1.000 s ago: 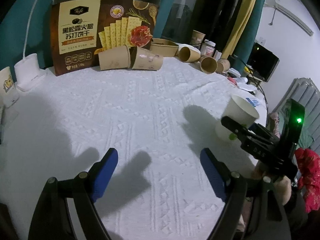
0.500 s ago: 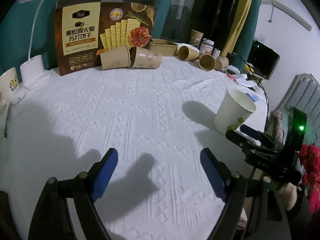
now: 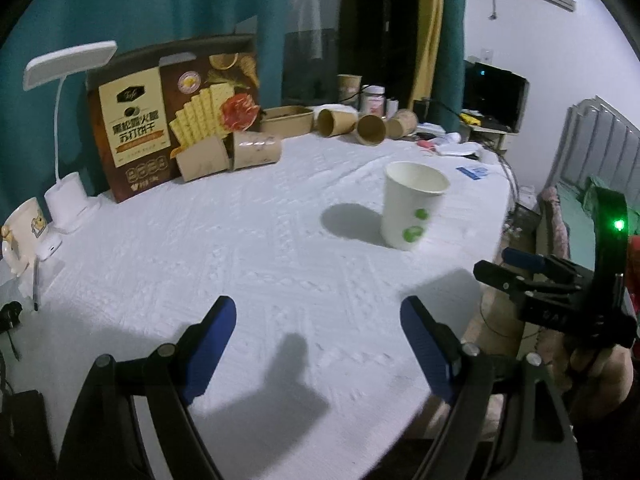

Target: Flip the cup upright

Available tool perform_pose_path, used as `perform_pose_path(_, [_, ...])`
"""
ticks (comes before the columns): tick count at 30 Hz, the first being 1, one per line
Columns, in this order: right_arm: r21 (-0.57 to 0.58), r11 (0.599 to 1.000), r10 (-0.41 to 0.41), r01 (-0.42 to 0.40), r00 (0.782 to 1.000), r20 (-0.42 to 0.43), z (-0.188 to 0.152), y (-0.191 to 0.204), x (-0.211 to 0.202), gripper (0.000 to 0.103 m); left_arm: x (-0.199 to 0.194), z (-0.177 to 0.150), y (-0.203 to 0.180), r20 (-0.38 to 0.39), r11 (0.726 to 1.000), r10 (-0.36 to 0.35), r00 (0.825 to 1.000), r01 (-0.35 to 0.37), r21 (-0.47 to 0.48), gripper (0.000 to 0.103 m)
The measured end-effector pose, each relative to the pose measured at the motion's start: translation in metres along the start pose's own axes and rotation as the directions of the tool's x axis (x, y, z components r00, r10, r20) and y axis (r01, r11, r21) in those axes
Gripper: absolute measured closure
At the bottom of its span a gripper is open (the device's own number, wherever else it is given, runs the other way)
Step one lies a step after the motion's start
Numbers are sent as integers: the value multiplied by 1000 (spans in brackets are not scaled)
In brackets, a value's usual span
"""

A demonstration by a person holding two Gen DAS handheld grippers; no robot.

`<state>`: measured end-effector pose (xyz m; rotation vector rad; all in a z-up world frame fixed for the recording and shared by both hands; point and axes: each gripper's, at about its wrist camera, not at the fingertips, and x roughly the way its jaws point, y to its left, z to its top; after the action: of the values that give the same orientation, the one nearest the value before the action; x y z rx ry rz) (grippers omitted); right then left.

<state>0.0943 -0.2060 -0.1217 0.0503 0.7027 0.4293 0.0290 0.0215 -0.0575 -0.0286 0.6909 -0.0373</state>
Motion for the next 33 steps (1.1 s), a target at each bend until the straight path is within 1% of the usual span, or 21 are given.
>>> perform_pose_path(4, [30, 999, -14, 14, 1000, 14, -5, -8, -27, 30, -13, -4, -14, 22, 1000, -15, 1000, 15, 26, 19])
perform_pose_path(7, [29, 999, -17, 16, 999, 43, -4, -10, -50, 30, -24, -6, -23, 43, 999, -20, 999, 18, 47, 19])
perform_pose_path(12, [9, 998, -55, 55, 993, 108, 3, -5, -87, 30, -44, -2, -35, 98, 997, -32, 995, 24, 76, 19])
perform_pose_path(15, [-4, 998, -67, 68, 987, 145, 9, -1, -109, 30, -60, 2, -40, 144, 996, -43, 989, 32, 82, 19])
perform_pose_path(19, [-43, 995, -80, 90, 976, 202, 18, 8, -141, 30, -81, 9, -43, 211, 997, -50, 976, 35, 74, 19])
perform_pose_path(21, [-49, 995, -74, 88, 971, 226, 23, 13, -156, 26, -89, 11, -42, 238, 997, -53, 970, 38, 68, 19])
perform_pose_path(22, [-50, 995, -71, 85, 970, 232, 25, 14, -160, 20, -93, 12, -41, 249, 997, -51, 967, 35, 69, 19])
perform_pose_path(23, [-55, 995, -65, 81, 968, 243, 26, 17, -166, 19, -97, 13, -41, 261, 997, -47, 964, 29, 70, 19])
perform_pose_path(25, [-63, 995, -61, 79, 965, 255, 28, 22, -173, 18, -105, 12, -40, 298, 997, -35, 954, 15, 70, 19])
perform_pose_path(27, [-76, 994, -55, 77, 964, 260, 30, 29, -176, 18, -110, 12, -38, 315, 997, -33, 948, 12, 70, 17])
perform_pose_path(29, [-82, 994, -53, 77, 965, 256, 31, 33, -174, 18, -113, 11, -35, 325, 998, -25, 945, 6, 61, 15])
perform_pose_path(33, [-85, 994, -47, 68, 972, 230, 31, 39, -163, 18, -113, 7, -26, 330, 999, 22, 944, -34, 29, 14])
